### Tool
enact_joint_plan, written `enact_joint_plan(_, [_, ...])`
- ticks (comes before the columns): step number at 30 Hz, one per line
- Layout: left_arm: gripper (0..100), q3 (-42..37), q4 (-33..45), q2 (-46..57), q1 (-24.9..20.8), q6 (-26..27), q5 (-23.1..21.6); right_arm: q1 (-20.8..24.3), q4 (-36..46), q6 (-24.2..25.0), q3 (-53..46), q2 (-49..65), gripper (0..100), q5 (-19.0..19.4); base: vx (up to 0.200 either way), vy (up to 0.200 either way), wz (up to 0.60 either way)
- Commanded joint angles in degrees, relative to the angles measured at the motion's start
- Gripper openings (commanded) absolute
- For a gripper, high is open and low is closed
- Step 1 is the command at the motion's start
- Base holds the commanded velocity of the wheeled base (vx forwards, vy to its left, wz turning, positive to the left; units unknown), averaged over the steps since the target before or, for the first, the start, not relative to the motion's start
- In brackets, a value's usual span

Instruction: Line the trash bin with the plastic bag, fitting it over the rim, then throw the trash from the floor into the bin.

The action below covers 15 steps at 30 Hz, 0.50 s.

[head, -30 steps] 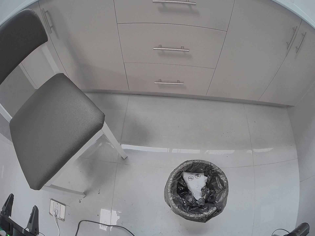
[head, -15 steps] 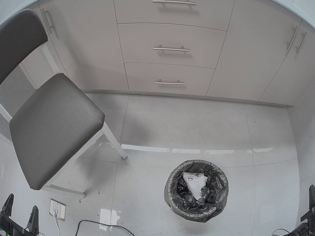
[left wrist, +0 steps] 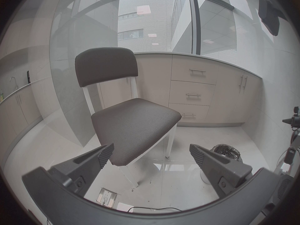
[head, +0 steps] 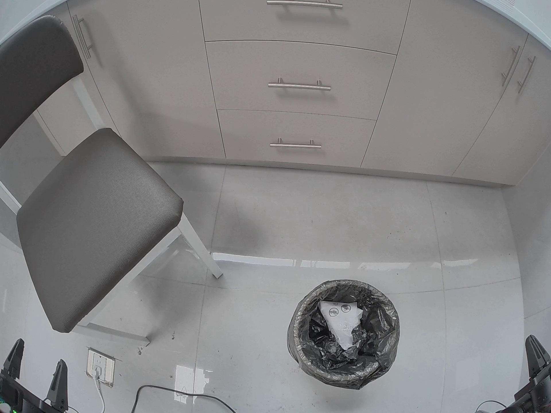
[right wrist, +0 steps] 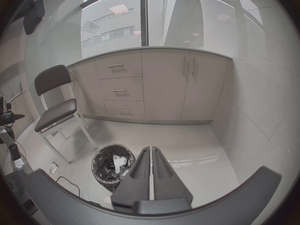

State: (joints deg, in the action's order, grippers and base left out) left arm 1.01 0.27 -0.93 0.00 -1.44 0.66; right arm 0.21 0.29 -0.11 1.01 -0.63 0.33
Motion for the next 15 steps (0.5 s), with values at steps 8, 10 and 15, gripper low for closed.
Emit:
enact_joint_plan(8, [100,-0.92,0.0,0.84,0.0,-0.06,0.04,0.06,0.06,0.2,-0.92,0.63,0,0.02,0.0,0.0,0.0])
enact_joint_plan(10, [100,-0.92,0.0,0.84,0.0,-0.06,0.04,0.06,0.06,0.2,-0.92,0.63,0,0.02,0.0,0.0,0.0])
enact_joint_plan(15, [100,-0.92,0.0,0.84,0.0,0.03,0.04,0.06,0.06,0.29,-0.92,0.63,0,0.02,0.0,0.0,0.0])
